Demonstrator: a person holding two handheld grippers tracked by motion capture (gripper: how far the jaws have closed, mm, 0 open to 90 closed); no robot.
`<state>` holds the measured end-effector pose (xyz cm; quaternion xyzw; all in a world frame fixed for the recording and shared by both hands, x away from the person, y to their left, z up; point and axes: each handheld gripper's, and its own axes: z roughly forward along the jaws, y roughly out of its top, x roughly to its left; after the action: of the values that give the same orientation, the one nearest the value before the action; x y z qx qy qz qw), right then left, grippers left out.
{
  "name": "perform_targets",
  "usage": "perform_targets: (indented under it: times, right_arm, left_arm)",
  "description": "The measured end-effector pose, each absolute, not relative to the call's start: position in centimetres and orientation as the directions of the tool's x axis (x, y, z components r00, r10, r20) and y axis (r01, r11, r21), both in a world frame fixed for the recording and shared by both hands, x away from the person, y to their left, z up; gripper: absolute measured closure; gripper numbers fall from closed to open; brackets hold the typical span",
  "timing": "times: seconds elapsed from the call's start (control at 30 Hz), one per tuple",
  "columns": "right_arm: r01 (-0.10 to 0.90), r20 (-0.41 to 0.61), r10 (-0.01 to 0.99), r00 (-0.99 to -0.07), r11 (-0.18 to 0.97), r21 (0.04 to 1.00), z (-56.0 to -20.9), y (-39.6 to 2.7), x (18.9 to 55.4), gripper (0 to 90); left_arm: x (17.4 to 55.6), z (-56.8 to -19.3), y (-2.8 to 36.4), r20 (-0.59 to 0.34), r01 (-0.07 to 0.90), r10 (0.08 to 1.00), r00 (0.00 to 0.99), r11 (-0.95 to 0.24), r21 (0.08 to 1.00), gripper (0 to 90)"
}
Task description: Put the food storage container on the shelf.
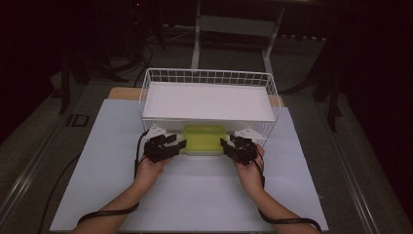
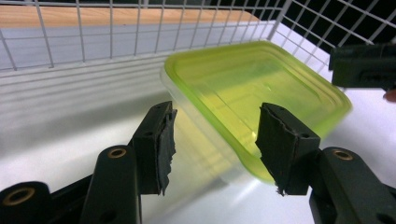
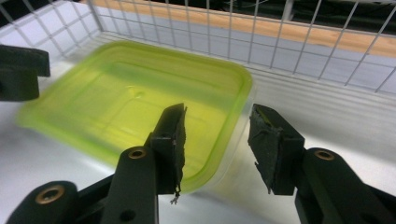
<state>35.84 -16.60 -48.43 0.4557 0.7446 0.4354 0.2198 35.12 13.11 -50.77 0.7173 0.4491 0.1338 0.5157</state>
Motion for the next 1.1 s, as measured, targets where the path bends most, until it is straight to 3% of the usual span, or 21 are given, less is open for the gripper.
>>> perform_targets:
  times: [0.2,0.4,0.47,0.57,0.6,1.1]
  right_arm:
    - [0.468,0.068,0.839,-0.539,0.232,0.852,-47.6,-16.2,34.0,64.0]
    - [0.484,0.087,0.789,-0.608,0.282,0.828,-47.6,-15.0,32.4,89.8]
    - [0.495,0.096,0.765,-0.637,0.31,0.812,-47.8,-14.4,32.1,90.0]
    - [0.49,0.089,0.745,-0.661,0.338,0.803,-48.2,-13.5,31.6,90.0]
    - [0.492,0.094,0.743,-0.663,0.337,0.803,-48.4,-13.3,31.6,90.0]
    - [0.509,0.09,0.766,-0.637,0.33,0.795,-49.7,-11.8,33.7,89.9]
  left_arm:
    - [33.1,-49.6,13.9,-0.284,0.496,0.759,0.586,-0.059,0.866,43.6]
    - [31.1,-48.5,14.8,-0.298,0.471,0.692,0.658,-0.07,0.879,28.0]
    - [30.5,-48.5,14.9,-0.308,0.467,0.672,0.674,-0.065,0.882,22.8]
    - [29.4,-48.4,14.7,-0.271,0.457,0.684,0.677,-0.102,0.884,2.5]
    - [29.2,-48.5,14.8,-0.274,0.459,0.686,0.675,-0.099,0.883,0.5]
    - [28.7,-50.5,14.8,-0.236,0.455,0.696,0.678,-0.145,0.878,0.5]
